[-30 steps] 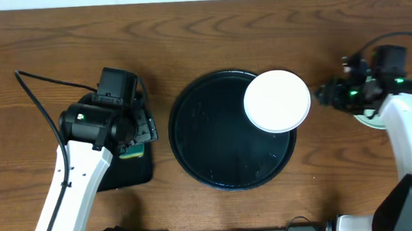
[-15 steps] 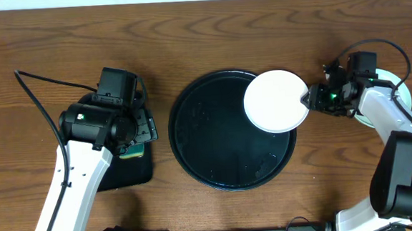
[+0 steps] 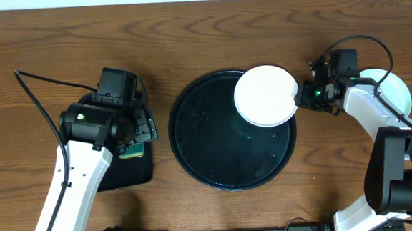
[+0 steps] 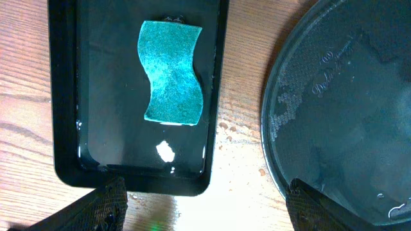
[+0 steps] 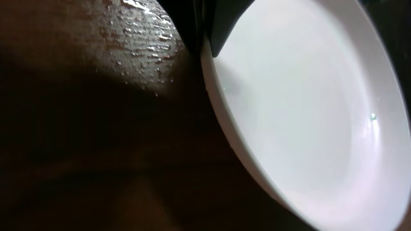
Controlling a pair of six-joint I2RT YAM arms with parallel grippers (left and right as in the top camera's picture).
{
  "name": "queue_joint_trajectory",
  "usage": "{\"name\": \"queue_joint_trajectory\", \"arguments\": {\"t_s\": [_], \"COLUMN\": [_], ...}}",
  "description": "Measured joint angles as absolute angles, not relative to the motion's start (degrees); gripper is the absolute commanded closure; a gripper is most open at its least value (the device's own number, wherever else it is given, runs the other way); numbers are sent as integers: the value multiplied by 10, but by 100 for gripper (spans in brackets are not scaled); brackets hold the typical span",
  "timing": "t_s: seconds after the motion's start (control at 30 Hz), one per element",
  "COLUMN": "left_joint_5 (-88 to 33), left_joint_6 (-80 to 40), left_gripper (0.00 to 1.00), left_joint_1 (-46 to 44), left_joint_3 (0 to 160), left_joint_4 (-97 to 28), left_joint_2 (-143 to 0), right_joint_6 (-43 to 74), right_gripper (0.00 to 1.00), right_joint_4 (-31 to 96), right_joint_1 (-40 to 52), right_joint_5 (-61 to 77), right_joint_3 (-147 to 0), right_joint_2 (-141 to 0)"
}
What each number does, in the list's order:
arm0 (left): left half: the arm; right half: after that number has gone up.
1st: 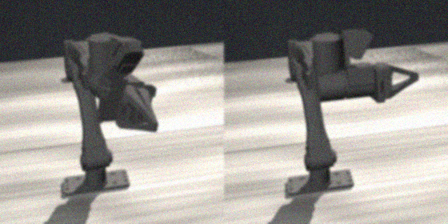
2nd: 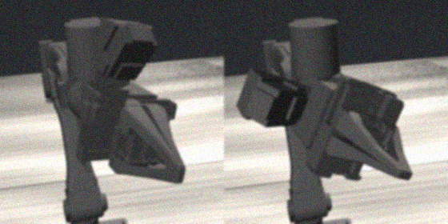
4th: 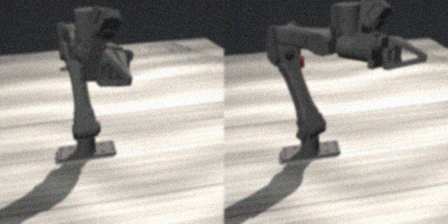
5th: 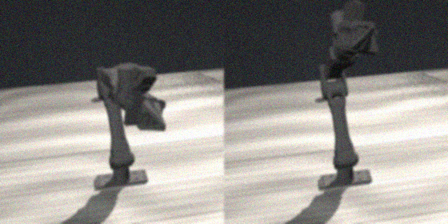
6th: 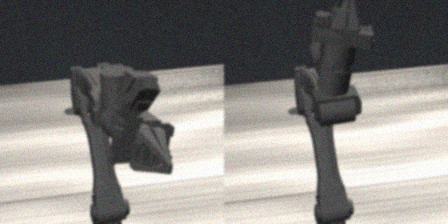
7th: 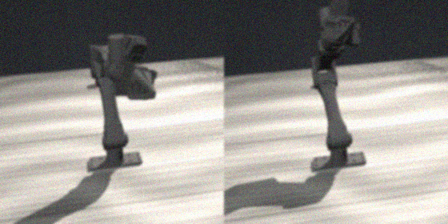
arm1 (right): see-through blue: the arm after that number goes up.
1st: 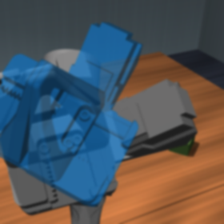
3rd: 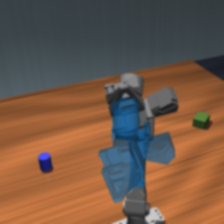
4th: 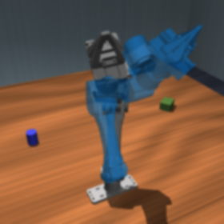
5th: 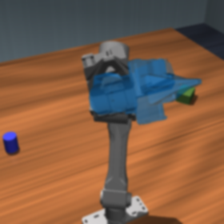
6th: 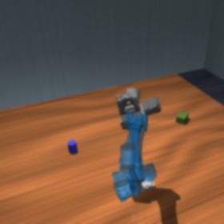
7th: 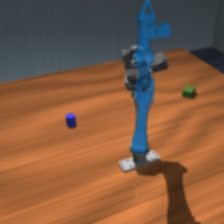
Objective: Clean dirty plates on tray and stack at the side
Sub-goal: 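Lower the plate onto the stacked plates and open the right gripper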
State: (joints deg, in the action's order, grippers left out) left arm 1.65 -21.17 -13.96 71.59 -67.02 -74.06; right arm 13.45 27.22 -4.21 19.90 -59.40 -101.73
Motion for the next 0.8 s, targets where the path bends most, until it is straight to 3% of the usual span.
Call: {"name": "queue_joint_trajectory", "arguments": {"t_s": [0.27, 0.43, 0.6, 0.8], "left_joint_5": [17, 17, 17, 17], "left_joint_6": [-212, -212, -212, -211], "left_gripper": [20, 20, 20, 20], "left_joint_1": [-140, -140, -140, -140], "left_joint_3": [716, 716, 716, 716], "left_joint_4": [-670, -672, -674, -674], "left_joint_2": [-741, -741, -741, -741], "right_joint_6": [147, 158, 196, 239], "right_gripper": [99, 99, 99, 99], "right_joint_4": [291, 310, 365, 418], "right_joint_1": [-42, -62, -126, -238], "right_joint_5": [199, 195, 163, 110], "right_joint_3": [-594, -591, -591, -591], "right_joint_2": [-1008, -926, -825, -821]}}
